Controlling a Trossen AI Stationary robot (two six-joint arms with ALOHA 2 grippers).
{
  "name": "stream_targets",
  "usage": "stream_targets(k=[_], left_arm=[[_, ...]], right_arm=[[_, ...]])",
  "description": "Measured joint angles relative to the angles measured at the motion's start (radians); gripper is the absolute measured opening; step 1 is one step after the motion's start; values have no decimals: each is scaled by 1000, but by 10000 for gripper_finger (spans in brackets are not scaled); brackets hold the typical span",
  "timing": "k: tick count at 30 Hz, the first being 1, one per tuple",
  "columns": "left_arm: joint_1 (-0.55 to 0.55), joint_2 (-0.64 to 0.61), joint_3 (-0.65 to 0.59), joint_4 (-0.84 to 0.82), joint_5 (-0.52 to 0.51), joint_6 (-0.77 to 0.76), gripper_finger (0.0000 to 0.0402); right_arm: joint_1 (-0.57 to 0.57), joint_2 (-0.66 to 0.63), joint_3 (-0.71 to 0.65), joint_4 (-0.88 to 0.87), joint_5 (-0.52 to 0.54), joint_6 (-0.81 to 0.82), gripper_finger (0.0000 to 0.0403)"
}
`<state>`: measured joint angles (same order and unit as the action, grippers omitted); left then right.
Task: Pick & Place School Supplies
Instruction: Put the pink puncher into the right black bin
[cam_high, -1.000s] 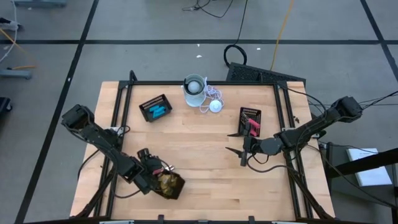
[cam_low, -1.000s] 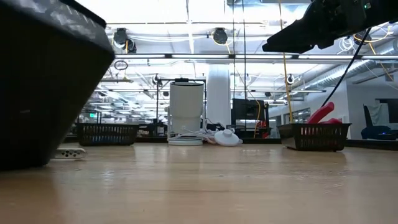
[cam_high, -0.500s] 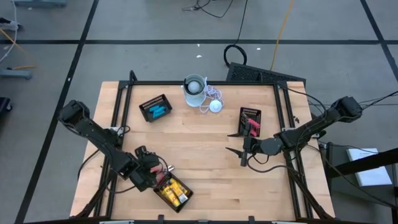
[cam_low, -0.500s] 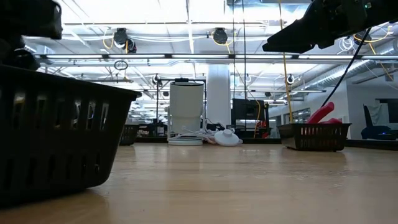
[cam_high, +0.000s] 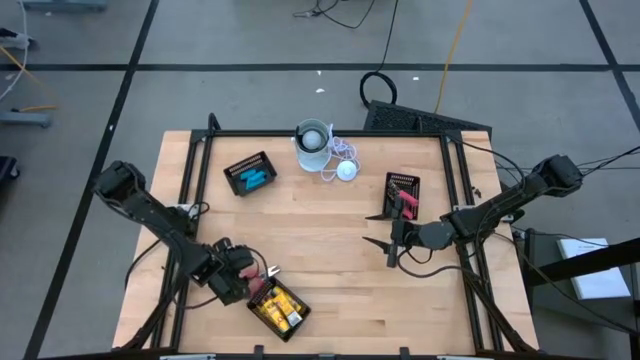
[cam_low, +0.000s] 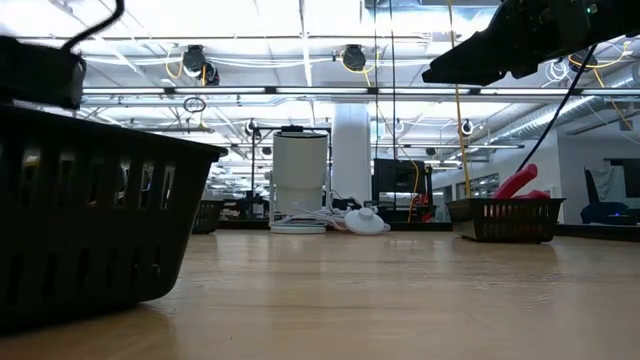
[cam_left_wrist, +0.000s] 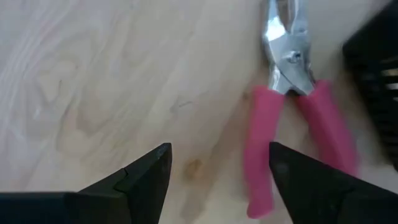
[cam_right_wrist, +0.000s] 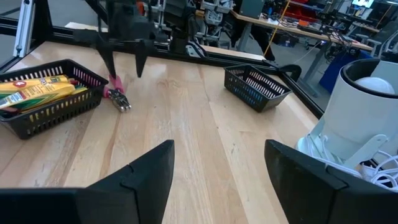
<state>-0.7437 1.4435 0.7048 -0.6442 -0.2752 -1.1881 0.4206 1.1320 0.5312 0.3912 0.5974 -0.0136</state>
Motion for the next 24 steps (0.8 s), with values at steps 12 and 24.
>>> stream_targets(k=[12,24], left_arm=[[64,6,-85,193,93,79,269],[87,8,-113,240,80,121,130]], right_arm=[[0,0,0,0,0,0,242],[0,0,0,0,0,-2,242]])
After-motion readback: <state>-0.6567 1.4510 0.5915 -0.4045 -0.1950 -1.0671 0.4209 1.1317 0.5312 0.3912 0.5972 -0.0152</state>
